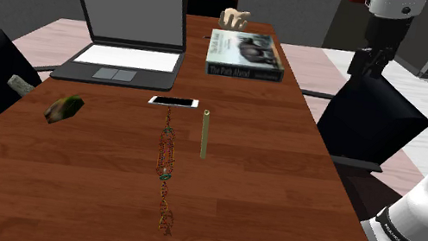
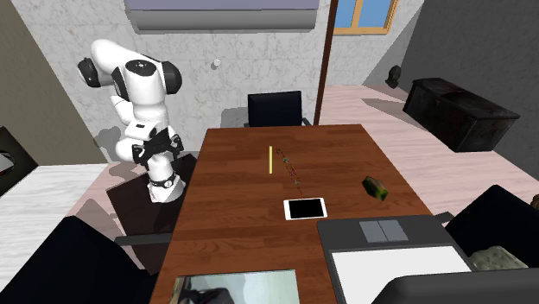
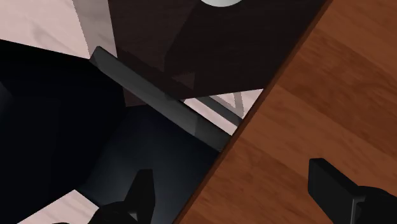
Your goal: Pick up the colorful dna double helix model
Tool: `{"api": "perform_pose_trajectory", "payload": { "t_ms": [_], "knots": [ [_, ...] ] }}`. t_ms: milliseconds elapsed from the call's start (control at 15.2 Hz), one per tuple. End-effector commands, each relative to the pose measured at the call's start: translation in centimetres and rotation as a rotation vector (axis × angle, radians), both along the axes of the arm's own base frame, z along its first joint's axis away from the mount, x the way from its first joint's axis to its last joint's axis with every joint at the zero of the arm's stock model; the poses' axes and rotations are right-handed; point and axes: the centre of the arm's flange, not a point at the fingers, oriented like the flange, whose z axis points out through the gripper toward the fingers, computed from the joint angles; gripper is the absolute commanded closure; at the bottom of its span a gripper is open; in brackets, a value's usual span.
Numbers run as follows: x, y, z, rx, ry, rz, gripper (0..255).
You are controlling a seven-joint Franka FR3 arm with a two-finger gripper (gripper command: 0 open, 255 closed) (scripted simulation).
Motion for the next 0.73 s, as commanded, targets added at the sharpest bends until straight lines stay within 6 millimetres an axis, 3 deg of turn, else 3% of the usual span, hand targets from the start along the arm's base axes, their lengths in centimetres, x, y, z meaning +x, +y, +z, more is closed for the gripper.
{"api": "perform_pose_trajectory", "payload": {
  "t_ms": [0,660],
  "knots": [
    [0.0,0.0,0.0,0.000,0.000,0.000,0],
    [4.8,13.0,-2.5,-0.046,0.039,-0.002,0]
  ]
}}
